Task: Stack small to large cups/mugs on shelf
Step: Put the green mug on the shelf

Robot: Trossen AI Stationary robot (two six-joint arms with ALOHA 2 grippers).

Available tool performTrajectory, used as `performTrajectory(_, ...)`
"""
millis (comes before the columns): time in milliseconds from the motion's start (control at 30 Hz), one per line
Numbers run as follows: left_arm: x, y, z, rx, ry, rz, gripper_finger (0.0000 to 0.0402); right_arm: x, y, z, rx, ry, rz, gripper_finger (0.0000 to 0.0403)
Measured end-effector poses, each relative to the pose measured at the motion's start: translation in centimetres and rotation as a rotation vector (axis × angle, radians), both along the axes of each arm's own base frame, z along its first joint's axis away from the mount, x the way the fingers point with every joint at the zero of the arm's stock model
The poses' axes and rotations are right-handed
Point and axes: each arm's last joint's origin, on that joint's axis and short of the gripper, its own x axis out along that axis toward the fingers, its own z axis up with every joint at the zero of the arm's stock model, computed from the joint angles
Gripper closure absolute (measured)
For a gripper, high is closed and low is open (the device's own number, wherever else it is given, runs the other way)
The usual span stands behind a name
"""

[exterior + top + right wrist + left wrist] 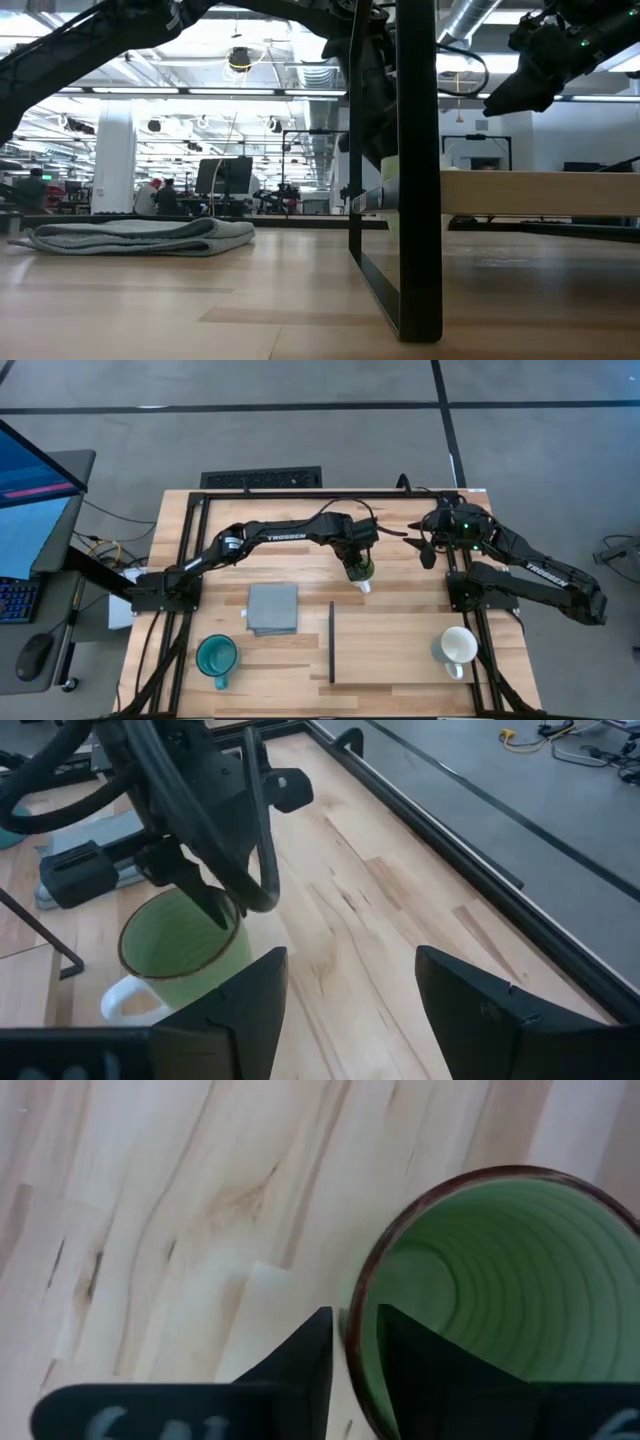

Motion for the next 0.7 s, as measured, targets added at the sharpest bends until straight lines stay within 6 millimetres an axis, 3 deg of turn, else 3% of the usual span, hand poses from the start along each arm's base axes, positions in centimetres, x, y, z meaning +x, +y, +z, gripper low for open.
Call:
performTrajectory(567, 0.21, 0.21, 0.15, -0.01, -0.032, -0.009, 0.032, 0.0, 0.0, 0.0, 0.0, 0.0, 0.0, 0.0159)
performTrajectory(700, 0.3, 0.39, 0.27, -0.067, -0.057, -0.016, 0.0294, 0.0, 0.0, 0.0, 0.001, 0.0, 0.0, 0.0159)
